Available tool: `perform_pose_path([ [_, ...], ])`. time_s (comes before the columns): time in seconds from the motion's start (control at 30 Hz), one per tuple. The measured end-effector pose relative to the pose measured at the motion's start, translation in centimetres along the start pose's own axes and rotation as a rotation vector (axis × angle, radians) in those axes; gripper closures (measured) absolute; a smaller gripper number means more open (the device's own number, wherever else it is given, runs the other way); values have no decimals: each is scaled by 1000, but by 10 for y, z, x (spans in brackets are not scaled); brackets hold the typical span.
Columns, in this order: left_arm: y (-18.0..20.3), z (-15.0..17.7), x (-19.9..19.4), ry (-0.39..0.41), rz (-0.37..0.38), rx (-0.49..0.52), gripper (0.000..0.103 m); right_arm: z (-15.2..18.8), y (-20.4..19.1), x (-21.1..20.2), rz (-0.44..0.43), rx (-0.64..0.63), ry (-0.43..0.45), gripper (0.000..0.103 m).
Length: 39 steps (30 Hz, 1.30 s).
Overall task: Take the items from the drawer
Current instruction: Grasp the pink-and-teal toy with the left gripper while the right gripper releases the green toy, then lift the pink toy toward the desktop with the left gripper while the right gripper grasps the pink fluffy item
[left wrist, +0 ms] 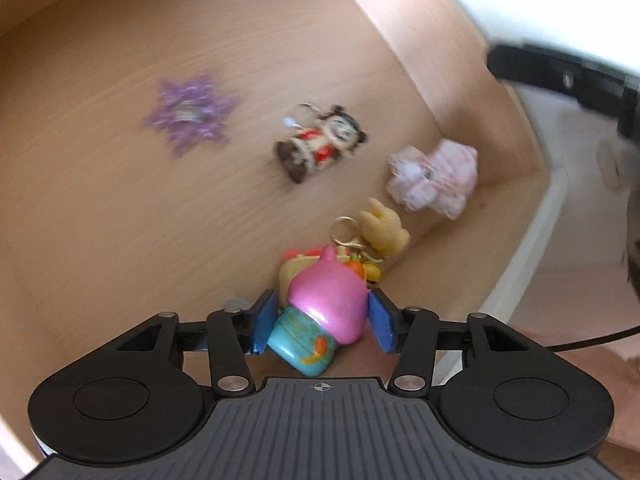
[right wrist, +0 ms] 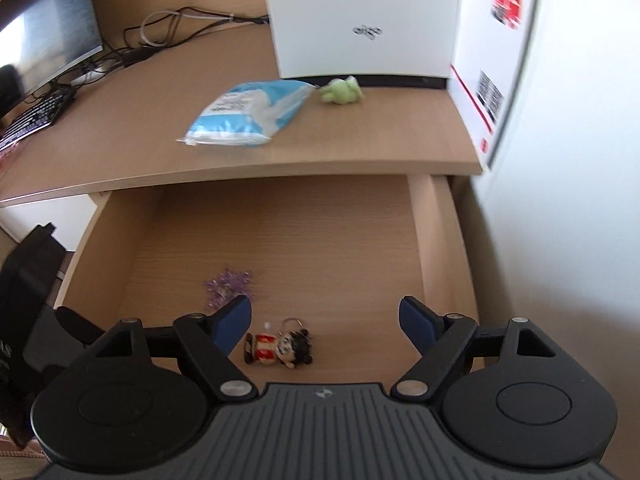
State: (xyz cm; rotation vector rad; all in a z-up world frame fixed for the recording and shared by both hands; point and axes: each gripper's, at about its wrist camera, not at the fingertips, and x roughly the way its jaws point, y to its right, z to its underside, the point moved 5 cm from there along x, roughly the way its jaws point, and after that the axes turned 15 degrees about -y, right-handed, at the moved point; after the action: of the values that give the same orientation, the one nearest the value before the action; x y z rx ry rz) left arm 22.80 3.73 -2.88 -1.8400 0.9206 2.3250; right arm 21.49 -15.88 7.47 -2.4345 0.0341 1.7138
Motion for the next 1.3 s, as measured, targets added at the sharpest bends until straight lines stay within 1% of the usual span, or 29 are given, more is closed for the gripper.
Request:
perform_pose_path([
  [0.07, -9, 4, -16, 71, -5, -45, 51, 0, 0, 6, -8, 17, -24, 21],
  [0.1, -15, 4, -28, 117, 14, -87, 51, 1, -1, 10, -22, 29, -42, 21],
  [0.17, -29, 9, -56, 243, 56, -188, 52, 3, -6, 22, -67, 56, -98, 21],
  [0.2, -32, 13, -73, 313, 46, -215, 52, 5, -11, 29, -99, 62, -134, 21],
  [0.23, -33, 18, -87, 374, 8, -229, 52, 7, -18, 38, -132, 64, -173, 21],
  [0.27, -31, 23, -101, 433, -65, -235, 52, 9, -26, 47, -163, 61, -214, 21],
  [0.3, -28, 28, -111, 478, -161, -233, 52, 10, -35, 56, -189, 57, -257, 21],
  [0.33, -24, 32, -119, 513, -285, -227, 52, 11, -45, 66, -209, 50, -303, 21],
  [0.37, -21, 36, -123, 532, -377, -227, 52, 12, -55, 74, -228, 40, -344, 21],
  [0.4, -19, 41, -127, 551, -434, -236, 52, 11, -65, 82, -245, 26, -378, 21],
  [0.43, -20, 46, -131, 565, -439, -252, 52, 11, -75, 88, -255, 7, -402, 21],
  [0.53, -32, 65, -141, 597, -349, -333, 53, 6, -105, 97, -244, -92, -431, 21],
  [0.6, -39, 76, -148, 609, -311, -380, 53, 2, -128, 98, -267, -174, -437, 24],
  [0.63, -41, 81, -152, 616, -292, -398, 53, 1, -141, 100, -303, -204, -455, 31],
  [0.67, -46, 86, -159, 623, -278, -408, 53, 1, -152, 104, -345, -223, -484, 42],
  [0.73, -41, 92, -163, 645, -273, -424, 53, 0, -174, 115, -413, -235, -545, 52],
  [0.87, -39, 107, -171, 674, -293, -464, 53, -3, -206, 141, -465, -229, -612, 52],
  [0.9, -41, 109, -169, 673, -294, -476, 53, -3, -211, 148, -463, -220, -630, 52],
  [0.93, -42, 112, -168, 668, -294, -489, 53, -2, -216, 155, -446, -227, -643, 54],
  [0.97, -45, 116, -167, 663, -290, -502, 53, -1, -221, 159, -421, -243, -649, 63],
  [1.03, -49, 121, -164, 656, -276, -522, 53, 4, -226, 162, -381, -272, -661, 78],
  [1.1, -51, 123, -161, 653, -262, -527, 53, 6, -225, 155, -380, -288, -643, 78],
  [1.2, -51, 119, -156, 636, -243, -505, 53, 5, -213, 136, -377, -289, -586, 79],
  [1.3, -47, 110, -148, 611, -226, -465, 53, 2, -190, 124, -351, -238, -544, 79],
])
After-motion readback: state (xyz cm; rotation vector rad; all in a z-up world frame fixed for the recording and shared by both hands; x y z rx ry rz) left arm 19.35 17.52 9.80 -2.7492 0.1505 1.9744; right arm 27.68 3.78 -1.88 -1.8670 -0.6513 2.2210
